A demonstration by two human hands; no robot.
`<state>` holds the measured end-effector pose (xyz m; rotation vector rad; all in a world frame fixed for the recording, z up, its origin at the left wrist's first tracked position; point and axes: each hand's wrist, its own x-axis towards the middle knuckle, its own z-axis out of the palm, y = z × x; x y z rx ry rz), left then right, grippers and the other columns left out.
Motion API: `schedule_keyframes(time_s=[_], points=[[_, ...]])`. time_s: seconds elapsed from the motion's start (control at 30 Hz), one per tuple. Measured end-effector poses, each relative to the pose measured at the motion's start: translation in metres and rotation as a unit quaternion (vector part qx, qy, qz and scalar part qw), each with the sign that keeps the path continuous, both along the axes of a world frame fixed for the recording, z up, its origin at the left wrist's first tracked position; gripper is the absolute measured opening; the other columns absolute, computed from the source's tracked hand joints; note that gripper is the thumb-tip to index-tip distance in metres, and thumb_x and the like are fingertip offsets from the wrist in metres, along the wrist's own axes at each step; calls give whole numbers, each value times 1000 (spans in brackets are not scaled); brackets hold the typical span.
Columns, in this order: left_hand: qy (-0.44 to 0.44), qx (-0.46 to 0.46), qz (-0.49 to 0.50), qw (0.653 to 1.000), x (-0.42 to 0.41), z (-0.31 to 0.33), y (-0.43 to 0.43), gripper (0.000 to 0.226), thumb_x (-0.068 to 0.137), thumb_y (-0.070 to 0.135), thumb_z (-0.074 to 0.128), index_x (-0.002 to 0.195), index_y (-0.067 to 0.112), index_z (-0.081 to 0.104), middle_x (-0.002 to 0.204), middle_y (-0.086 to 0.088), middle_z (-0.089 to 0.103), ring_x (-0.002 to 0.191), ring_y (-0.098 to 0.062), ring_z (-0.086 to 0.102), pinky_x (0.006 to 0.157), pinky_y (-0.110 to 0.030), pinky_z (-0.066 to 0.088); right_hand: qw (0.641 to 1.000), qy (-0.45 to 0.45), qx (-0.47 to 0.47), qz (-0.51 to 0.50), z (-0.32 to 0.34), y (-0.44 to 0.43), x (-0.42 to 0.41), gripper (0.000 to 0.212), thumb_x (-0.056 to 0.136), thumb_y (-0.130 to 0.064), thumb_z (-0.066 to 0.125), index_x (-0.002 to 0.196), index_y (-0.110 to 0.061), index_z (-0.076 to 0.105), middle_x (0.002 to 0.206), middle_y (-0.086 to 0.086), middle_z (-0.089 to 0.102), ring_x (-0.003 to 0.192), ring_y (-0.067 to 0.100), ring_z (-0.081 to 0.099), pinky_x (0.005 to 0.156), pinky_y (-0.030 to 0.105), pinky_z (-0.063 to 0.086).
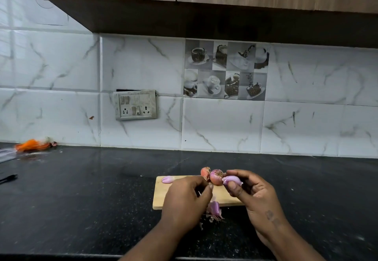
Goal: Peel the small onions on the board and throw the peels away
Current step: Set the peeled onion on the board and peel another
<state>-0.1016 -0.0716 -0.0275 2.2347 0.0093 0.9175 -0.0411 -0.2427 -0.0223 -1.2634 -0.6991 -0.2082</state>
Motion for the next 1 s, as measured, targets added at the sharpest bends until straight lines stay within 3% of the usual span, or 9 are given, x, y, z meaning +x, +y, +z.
schedule_keyframes(time_s=[0.17,0.33,0.43,0.5,0.6,0.7,0.83,0.93,1.0], points=[[40,42,35,998,8,-2,13,7,85,29,67,89,34,69,85,22,67,72,0,61,60,-20,48,998,56,-17,17,-3,-3,1,22,82,6,75,101,-5,75,100,11,80,92,15,75,81,26,54],[50,2,107,993,8,0,-4,10,84,39,59,82,30,64,69,10,66,63,-6,61,53,-26,40,990,27,-133,-34,-2,2,10,20,85,-6,79,95,-22,77,99,-2,79,90,20,74,77,28,58],[-28,-136,194,971,5,7,22,26,88,43,63,73,22,64,63,5,64,61,-9,60,52,-27,36,972,-43,-229,-29,15,48,24,14,85,-20,82,96,-23,74,95,-5,79,92,16,73,82,29,57],[-62,-234,237,941,12,14,48,30,92,36,64,70,16,65,64,3,65,62,-14,59,53,-26,38,937,-119,-323,-57,25,75,36,18,81,-34,85,93,-27,73,90,-10,77,85,5,71,79,27,55],[-52,-327,215,919,24,17,92,24,95,27,62,74,18,70,70,-1,68,67,-19,60,63,-31,46,878,-164,-446,-67,29,111,52,22,77,-40,84,92,-30,73,89,-14,75,85,2,68,81,30,58],[39,-237,203,949,39,5,120,19,98,29,58,86,24,73,85,2,73,75,-15,63,66,-31,46,835,-188,-515,-52,24,136,59,25,77,-43,84,94,-28,75,95,-12,77,89,5,68,82,29,57],[92,-165,146,971,58,-7,133,28,97,17,53,114,27,73,121,7,72,110,-14,65,89,-30,49,836,-196,-511,-42,22,149,65,26,78,-43,84,97,-28,77,98,-10,78,90,6,70,82,27,56],[133,-124,125,975,59,-8,129,38,94,14,52,125,26,70,128,6,71,117,-15,64,99,-31,50,837,-187,-513,-35,22,148,66,21,80,-36,84,97,-28,77,99,-10,78,92,6,71,84,25,56],[153,-105,112,976,58,-9,129,36,90,21,56,119,31,74,120,5,75,112,-15,67,95,-31,52,846,-171,-504,-31,22,146,64,18,81,-26,82,98,-28,76,98,-9,78,92,7,71,85,27,58]])
